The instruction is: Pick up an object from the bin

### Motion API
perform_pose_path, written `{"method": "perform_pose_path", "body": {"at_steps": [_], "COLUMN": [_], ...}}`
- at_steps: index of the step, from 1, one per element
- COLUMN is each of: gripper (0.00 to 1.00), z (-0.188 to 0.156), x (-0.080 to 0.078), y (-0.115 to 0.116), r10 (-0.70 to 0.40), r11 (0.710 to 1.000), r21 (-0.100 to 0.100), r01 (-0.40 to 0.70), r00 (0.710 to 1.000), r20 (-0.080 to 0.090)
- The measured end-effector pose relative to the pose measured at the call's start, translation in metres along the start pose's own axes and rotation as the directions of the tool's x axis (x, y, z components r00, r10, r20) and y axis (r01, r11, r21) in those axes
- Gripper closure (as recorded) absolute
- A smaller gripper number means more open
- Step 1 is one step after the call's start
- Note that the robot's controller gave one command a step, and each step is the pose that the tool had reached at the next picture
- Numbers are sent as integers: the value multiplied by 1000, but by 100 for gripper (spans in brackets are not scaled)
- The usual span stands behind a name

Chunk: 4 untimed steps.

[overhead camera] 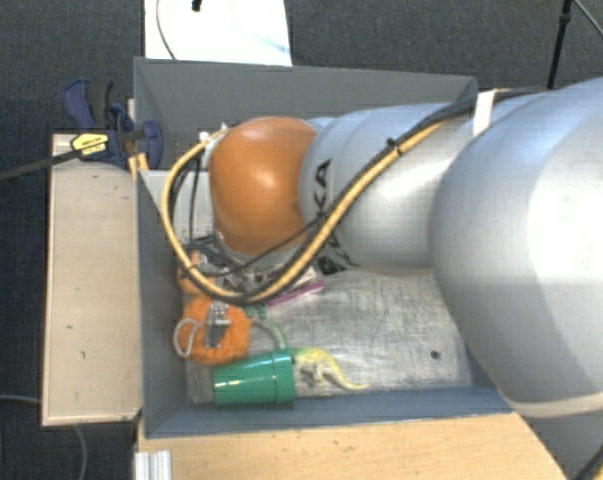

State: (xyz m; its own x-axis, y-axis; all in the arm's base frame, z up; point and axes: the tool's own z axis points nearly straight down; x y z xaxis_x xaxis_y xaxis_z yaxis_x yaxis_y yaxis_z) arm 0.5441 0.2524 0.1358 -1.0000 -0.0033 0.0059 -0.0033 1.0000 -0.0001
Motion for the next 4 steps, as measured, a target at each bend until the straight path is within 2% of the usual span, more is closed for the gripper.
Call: {"method": "perform_pose_path", "body": {"at_steps": [1,2,4], "gripper": [0,100,100], "z": [-4,56,46], "x": [-2,-5,-1], "y": [-1,6,3], "r10": [6,101,104], "r11": [1000,995,995], "r21": [-2,-7,-3], "r01": [-6,-101,-104], "r00": [1000,995,995], "r20": [8,8,2]}}
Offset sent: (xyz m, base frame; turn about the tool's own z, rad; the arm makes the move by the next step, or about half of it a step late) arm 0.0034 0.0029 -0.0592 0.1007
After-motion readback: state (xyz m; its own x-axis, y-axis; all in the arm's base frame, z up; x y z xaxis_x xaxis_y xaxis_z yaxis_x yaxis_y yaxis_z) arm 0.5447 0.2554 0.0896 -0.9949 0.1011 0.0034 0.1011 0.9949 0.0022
